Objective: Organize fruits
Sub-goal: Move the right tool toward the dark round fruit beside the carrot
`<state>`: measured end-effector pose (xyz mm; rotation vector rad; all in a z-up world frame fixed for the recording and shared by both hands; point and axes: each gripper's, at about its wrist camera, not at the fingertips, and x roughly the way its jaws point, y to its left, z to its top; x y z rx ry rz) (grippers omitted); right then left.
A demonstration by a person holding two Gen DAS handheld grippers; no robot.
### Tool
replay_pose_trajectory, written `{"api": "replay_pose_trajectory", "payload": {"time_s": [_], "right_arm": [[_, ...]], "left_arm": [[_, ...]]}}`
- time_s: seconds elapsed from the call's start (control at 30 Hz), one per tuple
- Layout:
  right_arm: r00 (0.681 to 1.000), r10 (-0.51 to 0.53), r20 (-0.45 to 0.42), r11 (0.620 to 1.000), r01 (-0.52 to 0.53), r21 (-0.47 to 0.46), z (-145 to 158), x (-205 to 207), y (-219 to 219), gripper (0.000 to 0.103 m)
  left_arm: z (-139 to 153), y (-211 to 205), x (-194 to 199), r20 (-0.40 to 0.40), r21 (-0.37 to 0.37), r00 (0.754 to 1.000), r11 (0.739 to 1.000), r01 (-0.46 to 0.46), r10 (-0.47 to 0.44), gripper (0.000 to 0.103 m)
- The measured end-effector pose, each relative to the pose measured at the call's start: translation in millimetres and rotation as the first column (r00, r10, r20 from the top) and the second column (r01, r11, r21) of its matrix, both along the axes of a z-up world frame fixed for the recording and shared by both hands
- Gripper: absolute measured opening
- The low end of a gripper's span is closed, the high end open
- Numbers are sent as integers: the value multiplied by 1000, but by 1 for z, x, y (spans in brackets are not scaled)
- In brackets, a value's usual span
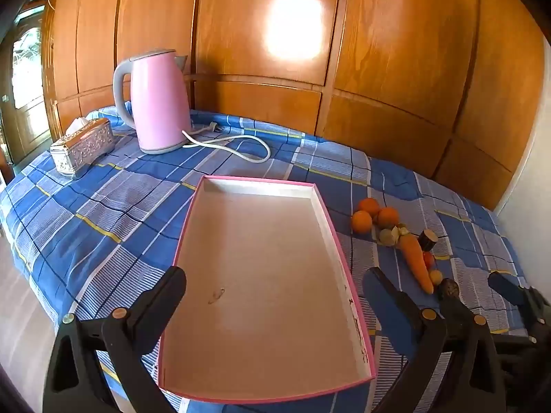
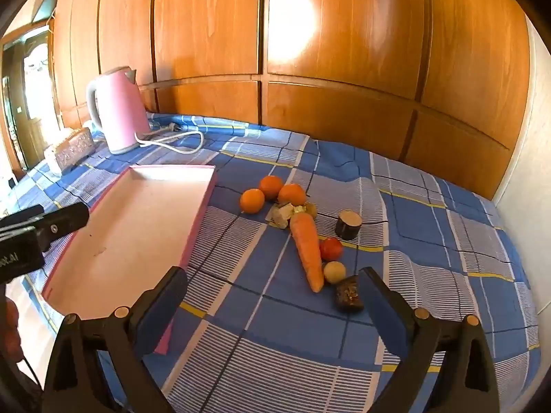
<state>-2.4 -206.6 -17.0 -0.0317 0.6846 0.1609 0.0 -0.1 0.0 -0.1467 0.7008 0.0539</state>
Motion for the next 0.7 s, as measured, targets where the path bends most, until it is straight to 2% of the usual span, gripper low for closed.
{"api": "replay_pose_trajectory", "payload": {"time_s": [0.23, 0.4, 0.53, 0.6, 0.7], "right_arm": [[1000, -9, -6, 1000, 9, 10, 2, -1, -3, 100], [1000, -25, -20, 1000, 24, -6, 1, 2, -5, 100], [999, -35, -27, 999, 34, -31, 0, 4, -6, 88], [999, -44, -31, 998, 43, -34, -1, 5, -8, 87], [998, -46, -32, 999, 46, -25, -2, 6, -10, 87]], "left_arm": [[0, -1, 1, -5, -20, 1000, 1000, 18, -18, 103], [0, -5, -2, 6, -1, 1000, 1000, 31, -31, 103], [1, -8, -2, 3, 16, 999, 999, 41, -41, 103], [0, -9, -1, -11, 33, 999, 998, 44, -44, 103], [0, -10, -2, 30, 43, 999, 998, 37, -39, 103]]}}
